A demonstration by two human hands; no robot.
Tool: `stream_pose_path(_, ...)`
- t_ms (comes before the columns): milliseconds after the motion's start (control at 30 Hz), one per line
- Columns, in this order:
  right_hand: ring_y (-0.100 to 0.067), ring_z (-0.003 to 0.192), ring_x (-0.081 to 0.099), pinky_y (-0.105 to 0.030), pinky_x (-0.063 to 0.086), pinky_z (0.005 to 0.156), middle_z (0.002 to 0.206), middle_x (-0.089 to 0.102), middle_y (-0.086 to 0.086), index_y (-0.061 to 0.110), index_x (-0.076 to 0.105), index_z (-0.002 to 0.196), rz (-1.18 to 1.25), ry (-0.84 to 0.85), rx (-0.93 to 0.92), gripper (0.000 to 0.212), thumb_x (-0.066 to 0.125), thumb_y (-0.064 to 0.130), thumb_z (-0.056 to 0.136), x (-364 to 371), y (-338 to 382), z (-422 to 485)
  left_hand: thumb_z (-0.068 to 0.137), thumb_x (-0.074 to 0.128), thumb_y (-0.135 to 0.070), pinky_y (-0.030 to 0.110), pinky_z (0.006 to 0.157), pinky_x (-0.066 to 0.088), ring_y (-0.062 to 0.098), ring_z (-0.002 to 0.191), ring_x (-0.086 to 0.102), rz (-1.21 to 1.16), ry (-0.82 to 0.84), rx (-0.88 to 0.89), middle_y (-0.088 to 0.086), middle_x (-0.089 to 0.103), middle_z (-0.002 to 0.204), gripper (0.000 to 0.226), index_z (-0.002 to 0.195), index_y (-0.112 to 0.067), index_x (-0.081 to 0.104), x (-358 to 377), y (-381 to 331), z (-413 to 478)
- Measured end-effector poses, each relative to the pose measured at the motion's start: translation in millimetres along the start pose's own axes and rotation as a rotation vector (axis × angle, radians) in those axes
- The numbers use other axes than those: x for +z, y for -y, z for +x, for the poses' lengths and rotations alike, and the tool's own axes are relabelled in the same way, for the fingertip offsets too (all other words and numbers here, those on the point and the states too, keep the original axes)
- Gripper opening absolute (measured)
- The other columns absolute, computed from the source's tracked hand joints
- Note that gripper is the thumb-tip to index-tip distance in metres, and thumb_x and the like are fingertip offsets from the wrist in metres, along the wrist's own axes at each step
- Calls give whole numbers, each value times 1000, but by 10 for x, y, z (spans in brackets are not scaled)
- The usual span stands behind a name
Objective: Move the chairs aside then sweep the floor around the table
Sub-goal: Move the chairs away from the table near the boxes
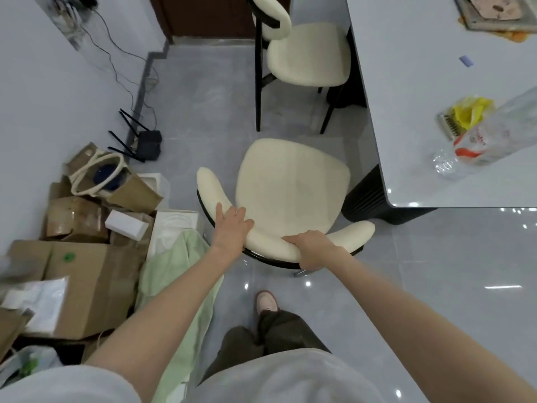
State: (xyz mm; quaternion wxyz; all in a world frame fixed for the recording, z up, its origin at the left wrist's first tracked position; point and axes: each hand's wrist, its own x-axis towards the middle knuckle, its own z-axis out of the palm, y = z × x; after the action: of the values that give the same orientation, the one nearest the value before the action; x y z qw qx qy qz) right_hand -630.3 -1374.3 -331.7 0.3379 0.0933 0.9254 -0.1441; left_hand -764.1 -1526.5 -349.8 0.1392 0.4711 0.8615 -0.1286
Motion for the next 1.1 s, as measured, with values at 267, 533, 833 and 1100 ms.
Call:
stream_pose_path(267,-26,110,56,-25,39,83,124,60,-3,30,33,147,-61,11,-56,68,58,19,85,445,130,-613,85,60,-20,59,116,3,29,122,38,-61,46,-78,6,44,127,42,127,-21,54,210,-508,-743)
stream_pose_path(533,-26,107,57,-29,43,87,121,61,-5,35,30,147,-92,-42,-77,67,56,23,86,1230,254,-1401,80,68,-16,62,115,-1,26,125,40,-105,66,-155,0,55,126,48,126,-20,53,537,-1219,-1715)
stream_pose_path(833,-27,109,59,-33,46,86,121,59,-7,21,29,144,-276,-40,-33,77,69,32,79,2346,410,-2170,90,51,-10,65,112,2,28,131,38,-75,81,-170,1,55,131,39,127,-19,51,878,-2013,-2791)
stream_pose_path(1100,-29,111,58,-33,45,88,121,59,-10,14,36,137,-285,-96,-52,69,71,27,80,2968,517,-2824,86,48,-1,63,114,5,28,129,39,-69,82,-217,2,54,130,46,130,-15,48,1018,-2578,-3571)
